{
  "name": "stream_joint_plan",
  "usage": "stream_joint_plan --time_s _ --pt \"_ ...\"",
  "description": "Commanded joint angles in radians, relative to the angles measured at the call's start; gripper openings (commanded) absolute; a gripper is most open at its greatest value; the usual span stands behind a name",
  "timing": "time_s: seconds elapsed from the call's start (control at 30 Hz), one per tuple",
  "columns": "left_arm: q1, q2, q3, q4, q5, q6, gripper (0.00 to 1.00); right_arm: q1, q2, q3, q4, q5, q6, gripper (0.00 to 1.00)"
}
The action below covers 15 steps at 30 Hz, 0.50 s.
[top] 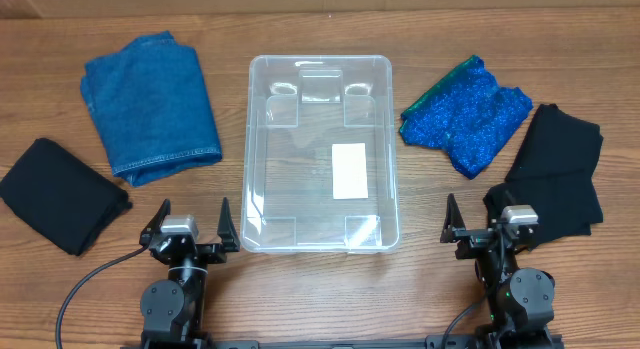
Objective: Pack container
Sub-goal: 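Reach the right gripper to the sparkly blue fabric and grasp it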
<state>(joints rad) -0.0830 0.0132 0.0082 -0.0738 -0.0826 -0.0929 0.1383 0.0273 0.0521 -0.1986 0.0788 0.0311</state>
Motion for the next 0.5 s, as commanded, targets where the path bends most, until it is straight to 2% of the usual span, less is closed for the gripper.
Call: stream_joint_plan --time_s 0.0,0.07,0.23,0.33,0.47 --pt "0.004 -0.007 0.004 -0.001 0.043 -0.04 1.0 -0.003 -0.005 0.008 0.011 -0.013 0.11 1.0" --pt "0.004 -0.007 0.024 -0.035 0.05 -0.091 1.0 -0.003 -0.004 0.025 0.01 -0.005 0.156 1.0" --pt "0.004 0.009 0.187 -0.13 0.048 -0.086 1.0 -0.003 0.104 0.148 0.01 0.096 0.164 1.0" --pt "0.004 0.108 0.33 -0.181 0.046 -0.083 1.0 -0.003 0.277 0.275 0.01 0.117 0.164 1.0" --pt "0.004 0.341 0.55 -0.315 0.034 -0.047 1.0 -0.018 0.608 0.535 -0.051 0.127 0.164 1.0"
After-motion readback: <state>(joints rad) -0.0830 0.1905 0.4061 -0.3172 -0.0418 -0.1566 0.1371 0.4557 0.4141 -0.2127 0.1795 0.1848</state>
